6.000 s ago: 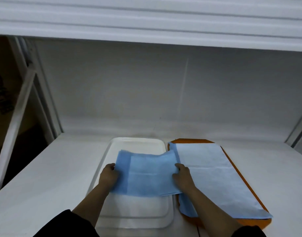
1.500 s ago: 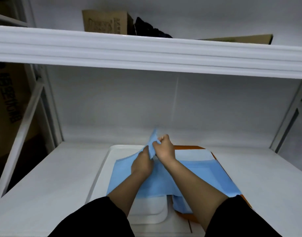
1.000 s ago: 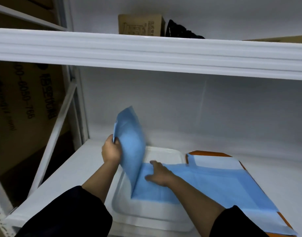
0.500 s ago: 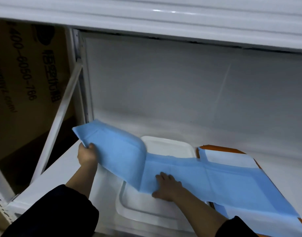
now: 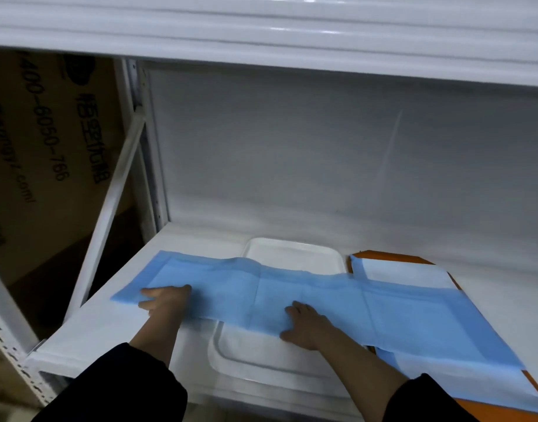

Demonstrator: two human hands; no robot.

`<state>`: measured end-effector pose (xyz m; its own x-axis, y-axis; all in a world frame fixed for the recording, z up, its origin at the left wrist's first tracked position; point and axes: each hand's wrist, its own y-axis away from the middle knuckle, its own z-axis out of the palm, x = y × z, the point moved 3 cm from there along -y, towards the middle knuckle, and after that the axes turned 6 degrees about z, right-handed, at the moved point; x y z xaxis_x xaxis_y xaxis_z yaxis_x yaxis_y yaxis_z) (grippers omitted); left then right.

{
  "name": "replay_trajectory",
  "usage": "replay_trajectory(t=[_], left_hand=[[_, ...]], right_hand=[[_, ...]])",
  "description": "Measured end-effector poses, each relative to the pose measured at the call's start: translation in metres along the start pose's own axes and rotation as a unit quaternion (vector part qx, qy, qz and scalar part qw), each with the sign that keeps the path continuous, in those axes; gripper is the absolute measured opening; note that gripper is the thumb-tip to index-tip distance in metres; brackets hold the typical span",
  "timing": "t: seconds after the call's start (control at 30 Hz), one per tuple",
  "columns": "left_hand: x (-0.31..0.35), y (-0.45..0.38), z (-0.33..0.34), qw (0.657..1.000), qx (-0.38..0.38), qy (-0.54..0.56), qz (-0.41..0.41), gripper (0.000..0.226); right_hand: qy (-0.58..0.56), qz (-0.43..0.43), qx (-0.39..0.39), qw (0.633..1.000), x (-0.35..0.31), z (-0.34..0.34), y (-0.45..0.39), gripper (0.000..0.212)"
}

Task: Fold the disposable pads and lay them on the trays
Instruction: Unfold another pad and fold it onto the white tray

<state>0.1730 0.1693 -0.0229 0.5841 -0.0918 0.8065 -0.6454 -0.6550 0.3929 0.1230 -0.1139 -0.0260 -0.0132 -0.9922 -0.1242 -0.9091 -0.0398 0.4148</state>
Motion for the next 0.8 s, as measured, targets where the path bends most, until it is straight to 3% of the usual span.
replay_trajectory(t=[0.1, 0.2, 0.33, 0.53, 0.63, 0.8], left_hand=[[0.01, 0.027, 0.008, 0.987, -0.028, -0.144, 0.063, 0.094], [0.02, 0.06, 0.034, 0.951, -0.093, -0.241, 0.173, 0.084], [0.024, 0.109, 0.083, 0.852, -0.208, -0.351, 0.327, 0.079], [0.004, 0.181, 0.144, 0.697, -0.331, -0.487, 0.41, 0.08], [-0.007, 0.204, 0.158, 0.649, -0.34, -0.527, 0.43, 0.082], [-0.015, 0.214, 0.172, 0.569, -0.279, -0.613, 0.472, 0.093]], right_hand=[[-0.003, -0.004, 0.033, 0.999, 0.013, -0.01, 0.011, 0.071], [-0.013, 0.003, 0.067, 0.998, 0.032, -0.021, 0.025, 0.067], [0.002, 0.029, 0.103, 0.994, 0.068, -0.03, 0.042, 0.059], [0.045, 0.069, 0.097, 0.992, 0.132, -0.022, 0.059, 0.06], [0.07, 0.057, 0.097, 0.991, 0.151, -0.014, 0.062, 0.067], [0.17, 0.045, 0.115, 0.978, 0.172, -0.003, 0.06, 0.067]])
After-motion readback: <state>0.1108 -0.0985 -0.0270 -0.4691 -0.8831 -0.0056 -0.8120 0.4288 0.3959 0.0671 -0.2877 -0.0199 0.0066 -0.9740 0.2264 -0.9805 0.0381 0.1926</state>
